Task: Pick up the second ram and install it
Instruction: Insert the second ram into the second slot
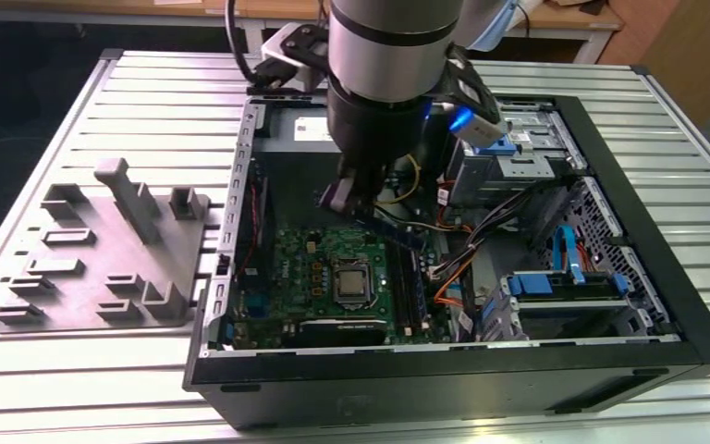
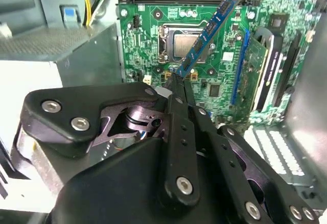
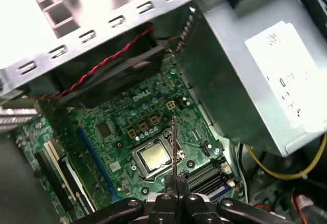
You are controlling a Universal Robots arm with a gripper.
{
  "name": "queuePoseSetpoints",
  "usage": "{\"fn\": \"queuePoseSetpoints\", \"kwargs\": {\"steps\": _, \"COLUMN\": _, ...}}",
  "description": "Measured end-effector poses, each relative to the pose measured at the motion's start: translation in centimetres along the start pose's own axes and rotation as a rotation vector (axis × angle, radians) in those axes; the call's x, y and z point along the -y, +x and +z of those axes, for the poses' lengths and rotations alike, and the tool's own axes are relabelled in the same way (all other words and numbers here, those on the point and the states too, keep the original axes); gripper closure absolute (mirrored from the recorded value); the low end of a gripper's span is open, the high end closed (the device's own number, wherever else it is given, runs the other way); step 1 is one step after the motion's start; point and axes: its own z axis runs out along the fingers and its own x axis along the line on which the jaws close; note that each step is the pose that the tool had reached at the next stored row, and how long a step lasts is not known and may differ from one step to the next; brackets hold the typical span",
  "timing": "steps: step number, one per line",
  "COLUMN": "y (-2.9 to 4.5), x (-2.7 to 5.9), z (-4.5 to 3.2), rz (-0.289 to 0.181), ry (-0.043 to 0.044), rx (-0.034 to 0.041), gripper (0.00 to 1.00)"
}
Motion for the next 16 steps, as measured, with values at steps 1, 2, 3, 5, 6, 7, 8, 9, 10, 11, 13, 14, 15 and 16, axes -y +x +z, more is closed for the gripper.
{"fn": "queuePoseSetpoints", "kwargs": {"steps": 1, "y": 0.00, "x": 0.00, "z": 0.00, "rz": 0.018, "ry": 0.0013, "rx": 0.0011, "gripper": 0.92}}
{"fn": "queuePoseSetpoints", "kwargs": {"steps": 2, "y": 0.00, "x": 0.00, "z": 0.00, "rz": 0.036, "ry": 0.0026, "rx": 0.0022, "gripper": 0.92}}
{"fn": "queuePoseSetpoints", "kwargs": {"steps": 3, "y": 0.00, "x": 0.00, "z": 0.01, "rz": 0.054, "ry": 0.0039, "rx": 0.0033, "gripper": 0.92}}
{"fn": "queuePoseSetpoints", "kwargs": {"steps": 5, "y": 0.00, "x": 0.00, "z": 0.01, "rz": 0.091, "ry": 0.0065, "rx": 0.0056, "gripper": 0.92}}
{"fn": "queuePoseSetpoints", "kwargs": {"steps": 6, "y": 0.00, "x": 0.00, "z": 0.01, "rz": 0.109, "ry": 0.0079, "rx": 0.0067, "gripper": 0.92}}
{"fn": "queuePoseSetpoints", "kwargs": {"steps": 7, "y": 0.00, "x": 0.00, "z": 0.02, "rz": 0.127, "ry": 0.0092, "rx": 0.0078, "gripper": 0.92}}
{"fn": "queuePoseSetpoints", "kwargs": {"steps": 8, "y": 0.00, "x": 0.00, "z": 0.02, "rz": 0.145, "ry": 0.0105, "rx": 0.0089, "gripper": 0.92}}
{"fn": "queuePoseSetpoints", "kwargs": {"steps": 9, "y": 0.00, "x": 0.00, "z": 0.03, "rz": 0.163, "ry": 0.0118, "rx": 0.0101, "gripper": 0.92}}
{"fn": "queuePoseSetpoints", "kwargs": {"steps": 10, "y": 0.00, "x": 0.00, "z": 0.03, "rz": 0.180, "ry": 0.0131, "rx": 0.0112, "gripper": 0.92}}
{"fn": "queuePoseSetpoints", "kwargs": {"steps": 11, "y": 0.00, "x": 0.00, "z": 0.03, "rz": 0.200, "ry": 0.0145, "rx": 0.0124, "gripper": 0.92}}
{"fn": "queuePoseSetpoints", "kwargs": {"steps": 13, "y": 0.00, "x": 0.00, "z": 0.04, "rz": 0.236, "ry": 0.0171, "rx": 0.0146, "gripper": 0.92}}
{"fn": "queuePoseSetpoints", "kwargs": {"steps": 14, "y": 0.00, "x": 0.00, "z": 0.04, "rz": 0.254, "ry": 0.0184, "rx": 0.0158, "gripper": 0.92}}
{"fn": "queuePoseSetpoints", "kwargs": {"steps": 15, "y": 0.00, "x": 0.00, "z": 0.04, "rz": 0.272, "ry": 0.0197, "rx": 0.0169, "gripper": 0.92}}
{"fn": "queuePoseSetpoints", "kwargs": {"steps": 16, "y": 0.00, "x": 0.00, "z": 0.05, "rz": 0.290, "ry": 0.0210, "rx": 0.0180, "gripper": 0.92}}
